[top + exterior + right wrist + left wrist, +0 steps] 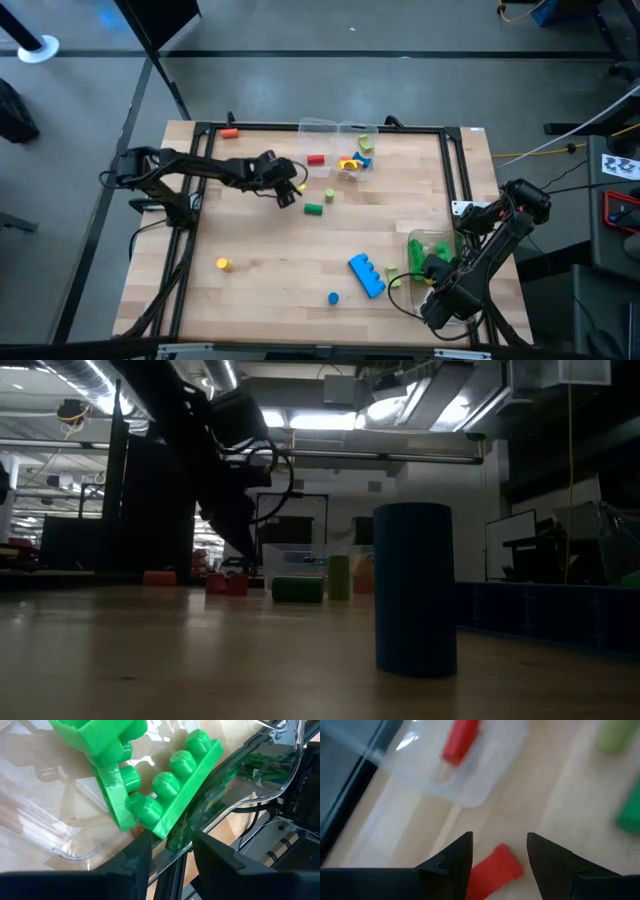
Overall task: Sort blocks by size
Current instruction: Put the red arch block into the right transparent bin, then put the light green arch block into the right transparent bin
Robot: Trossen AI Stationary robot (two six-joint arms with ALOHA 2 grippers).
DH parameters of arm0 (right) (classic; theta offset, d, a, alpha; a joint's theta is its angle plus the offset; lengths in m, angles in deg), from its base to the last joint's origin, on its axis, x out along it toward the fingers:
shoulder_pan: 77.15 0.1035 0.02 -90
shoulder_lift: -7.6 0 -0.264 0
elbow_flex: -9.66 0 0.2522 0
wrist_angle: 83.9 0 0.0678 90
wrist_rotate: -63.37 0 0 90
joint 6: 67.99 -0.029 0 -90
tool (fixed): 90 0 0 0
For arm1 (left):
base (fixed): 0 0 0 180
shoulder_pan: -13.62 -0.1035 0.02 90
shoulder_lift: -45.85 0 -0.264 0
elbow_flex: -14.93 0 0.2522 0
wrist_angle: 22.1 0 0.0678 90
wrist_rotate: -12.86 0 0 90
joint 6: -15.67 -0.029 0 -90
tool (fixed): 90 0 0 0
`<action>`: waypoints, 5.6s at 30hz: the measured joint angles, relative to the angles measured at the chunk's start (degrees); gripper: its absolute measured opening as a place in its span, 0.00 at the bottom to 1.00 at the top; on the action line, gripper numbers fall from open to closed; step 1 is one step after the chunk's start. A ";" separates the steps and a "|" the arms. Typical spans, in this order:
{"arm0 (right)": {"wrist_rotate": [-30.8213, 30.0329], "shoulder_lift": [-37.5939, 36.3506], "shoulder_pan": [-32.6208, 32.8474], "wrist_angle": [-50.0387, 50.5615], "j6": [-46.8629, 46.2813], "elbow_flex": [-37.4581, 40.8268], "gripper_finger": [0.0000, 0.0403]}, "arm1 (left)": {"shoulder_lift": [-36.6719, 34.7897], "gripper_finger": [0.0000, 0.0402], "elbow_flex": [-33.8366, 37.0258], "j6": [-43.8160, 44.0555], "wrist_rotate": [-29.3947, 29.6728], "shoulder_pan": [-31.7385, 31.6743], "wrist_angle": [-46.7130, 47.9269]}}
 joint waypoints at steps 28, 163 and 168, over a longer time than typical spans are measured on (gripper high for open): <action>-1.07 0.07 0.00 -0.29 0.09 0.00 0.38 | 5.66 0.42 0.07 18.32 -1.58 -1.48 1.91; -6.39 14.52 -24.39 -18.23 60.71 -7.89 0.38 | 21.35 0.35 -25.73 -4.53 -27.41 -9.42 -17.91; -5.03 14.60 -24.39 -20.21 60.89 -3.55 0.38 | 21.35 0.35 -25.73 -4.94 -27.41 -9.39 -17.17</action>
